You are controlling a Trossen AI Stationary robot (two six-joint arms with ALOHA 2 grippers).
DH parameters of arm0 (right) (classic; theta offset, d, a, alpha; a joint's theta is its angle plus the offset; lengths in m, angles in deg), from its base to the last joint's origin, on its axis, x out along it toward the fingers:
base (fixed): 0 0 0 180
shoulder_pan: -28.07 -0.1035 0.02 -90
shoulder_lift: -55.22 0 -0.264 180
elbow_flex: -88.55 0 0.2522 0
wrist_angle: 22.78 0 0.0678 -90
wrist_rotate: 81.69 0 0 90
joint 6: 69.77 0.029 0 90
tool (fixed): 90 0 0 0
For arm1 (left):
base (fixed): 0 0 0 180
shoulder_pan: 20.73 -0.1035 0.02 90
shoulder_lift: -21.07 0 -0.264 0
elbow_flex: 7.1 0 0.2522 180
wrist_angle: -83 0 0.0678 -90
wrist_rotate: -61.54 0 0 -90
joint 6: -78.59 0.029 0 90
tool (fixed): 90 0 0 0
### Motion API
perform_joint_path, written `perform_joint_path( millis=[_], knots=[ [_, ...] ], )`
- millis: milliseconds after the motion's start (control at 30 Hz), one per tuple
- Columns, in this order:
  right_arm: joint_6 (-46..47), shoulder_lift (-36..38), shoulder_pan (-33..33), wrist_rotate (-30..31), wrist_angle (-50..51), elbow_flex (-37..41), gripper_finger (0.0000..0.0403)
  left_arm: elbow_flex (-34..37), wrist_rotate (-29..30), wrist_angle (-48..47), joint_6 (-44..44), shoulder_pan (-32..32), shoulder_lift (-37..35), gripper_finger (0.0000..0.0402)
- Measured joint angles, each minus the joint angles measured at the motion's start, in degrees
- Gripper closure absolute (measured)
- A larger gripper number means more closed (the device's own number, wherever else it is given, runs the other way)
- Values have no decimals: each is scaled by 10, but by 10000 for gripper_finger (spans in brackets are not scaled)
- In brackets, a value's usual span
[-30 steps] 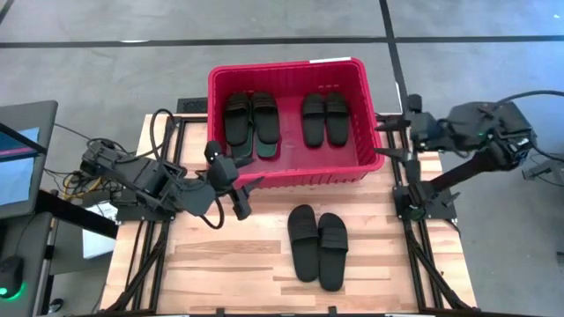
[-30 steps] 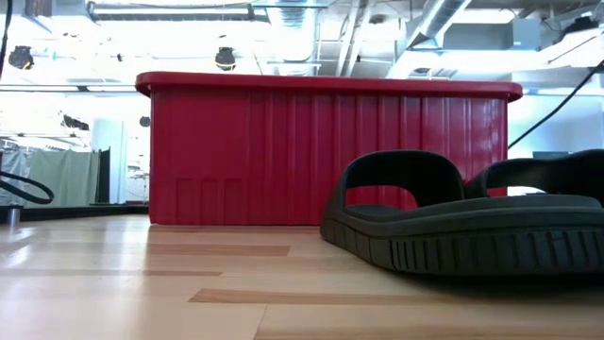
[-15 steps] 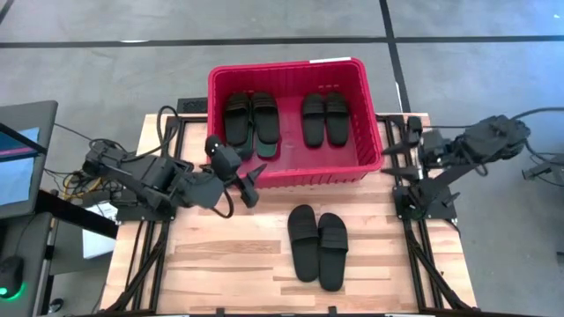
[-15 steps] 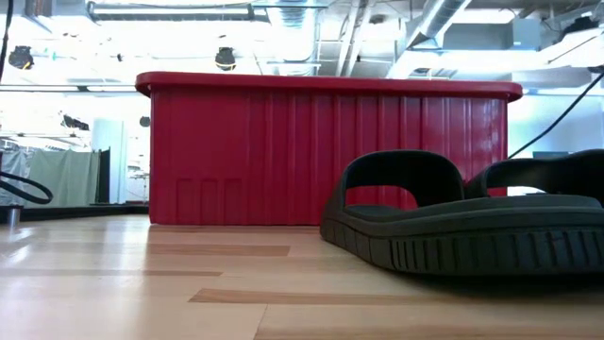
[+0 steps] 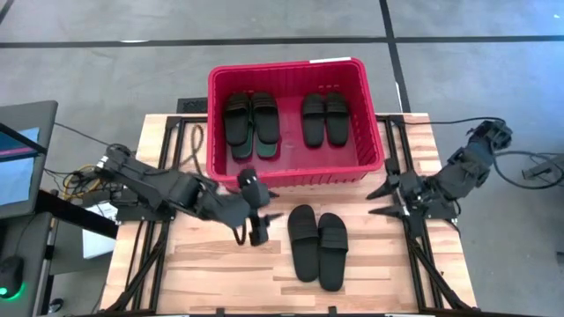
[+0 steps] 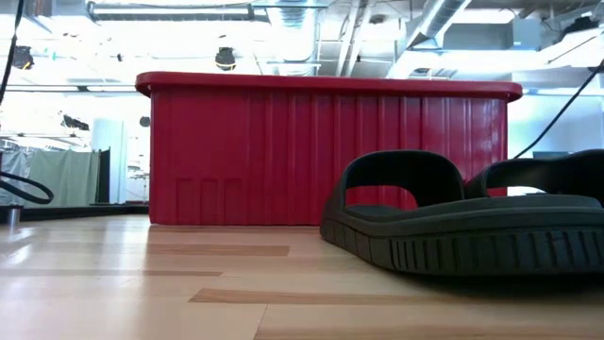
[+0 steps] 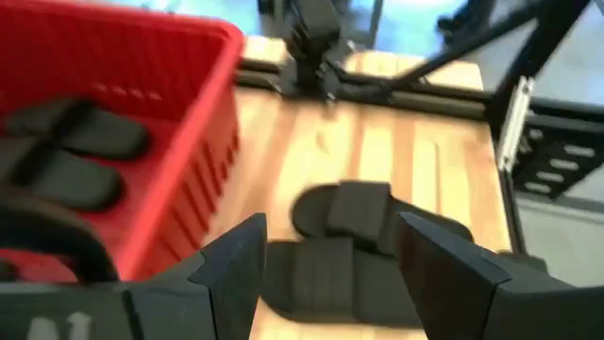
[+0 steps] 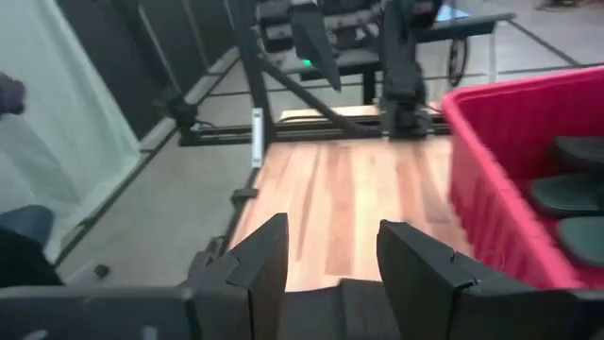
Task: Pick and place slides into bin
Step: Put the black slide into the red bin
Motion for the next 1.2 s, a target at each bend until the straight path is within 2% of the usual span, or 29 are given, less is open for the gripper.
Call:
perform_joint_path(
  millis=[167, 333, 467, 767, 933, 1200],
  knots=[
    [24, -3, -35, 32, -30, 36, 257, 0, -3, 0, -27, 16, 50, 182],
    [62, -18, -68, 114, -33, 64, 257, 0, 17, 13, -51, 27, 110, 182],
    [79, -35, -102, 170, -34, 68, 258, 0, 33, 78, -57, 36, 160, 181],
    [90, -40, -156, 205, -12, 69, 261, 1, 51, 122, -79, 59, 235, 181],
    [92, -40, -173, 210, -12, 69, 262, 0, 60, 153, -33, 74, 266, 182],
    [109, -40, -199, 232, -3, 69, 268, 0, 123, 144, 39, 75, 280, 181]
  ],
)
